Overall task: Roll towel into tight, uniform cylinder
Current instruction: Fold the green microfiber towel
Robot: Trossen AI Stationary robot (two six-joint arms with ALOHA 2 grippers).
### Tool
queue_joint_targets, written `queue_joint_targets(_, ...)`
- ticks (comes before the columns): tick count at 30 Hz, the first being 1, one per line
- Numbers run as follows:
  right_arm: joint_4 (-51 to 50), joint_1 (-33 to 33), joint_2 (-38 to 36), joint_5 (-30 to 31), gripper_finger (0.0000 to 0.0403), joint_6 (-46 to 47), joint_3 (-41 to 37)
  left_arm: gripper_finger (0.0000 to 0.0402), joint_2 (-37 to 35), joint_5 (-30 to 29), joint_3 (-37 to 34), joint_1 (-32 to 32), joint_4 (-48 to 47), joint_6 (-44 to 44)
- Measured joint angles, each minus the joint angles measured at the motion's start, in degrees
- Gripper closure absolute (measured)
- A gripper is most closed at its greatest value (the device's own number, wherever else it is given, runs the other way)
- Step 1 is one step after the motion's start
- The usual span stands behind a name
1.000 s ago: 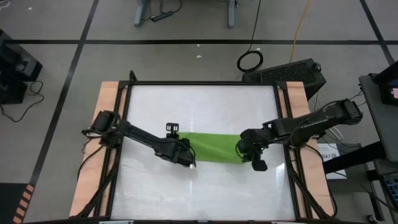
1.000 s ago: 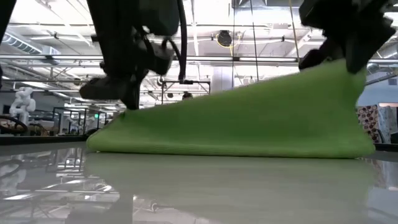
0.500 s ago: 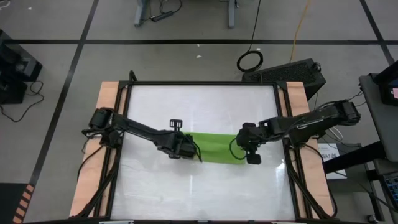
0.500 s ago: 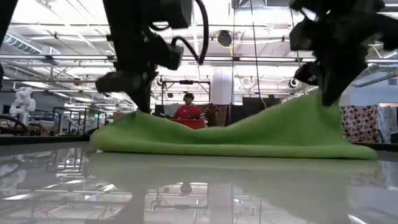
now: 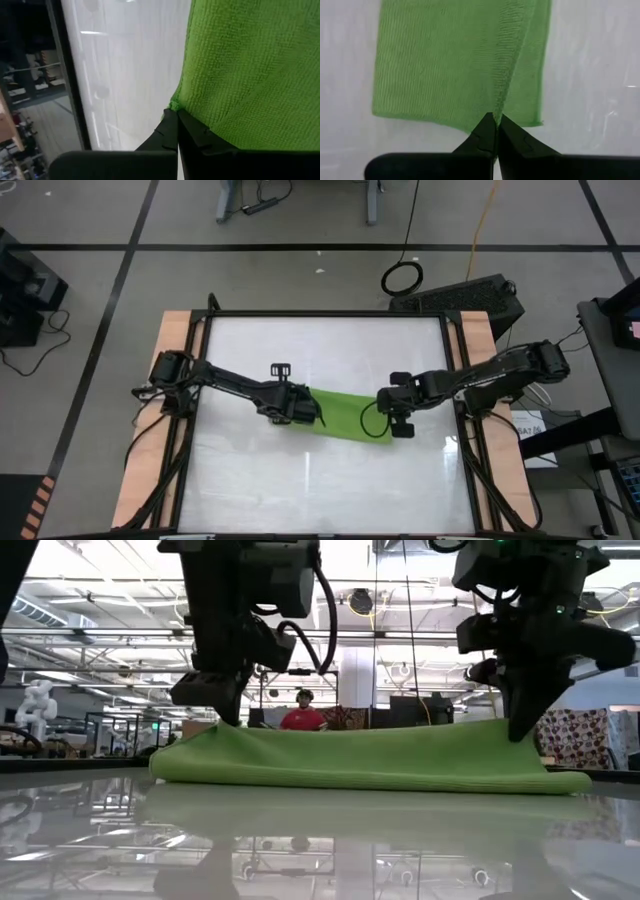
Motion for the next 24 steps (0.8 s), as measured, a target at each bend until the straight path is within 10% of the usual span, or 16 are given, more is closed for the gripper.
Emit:
queue_joint_targets(8, 1.9, -2.0, 0.1, -0.1, 0.0401, 0.0, 0.0, 0.0387, 0.0, 2.3, -4.1, 0.4, 4.9, -0.2)
queue_joint_targets(24, -4.9, -3.6, -0.3, 7.7, 0.0223, 5.3, -0.1, 0.0161, -0.2, -11.2, -7.3, -3.4, 4.4, -7.0)
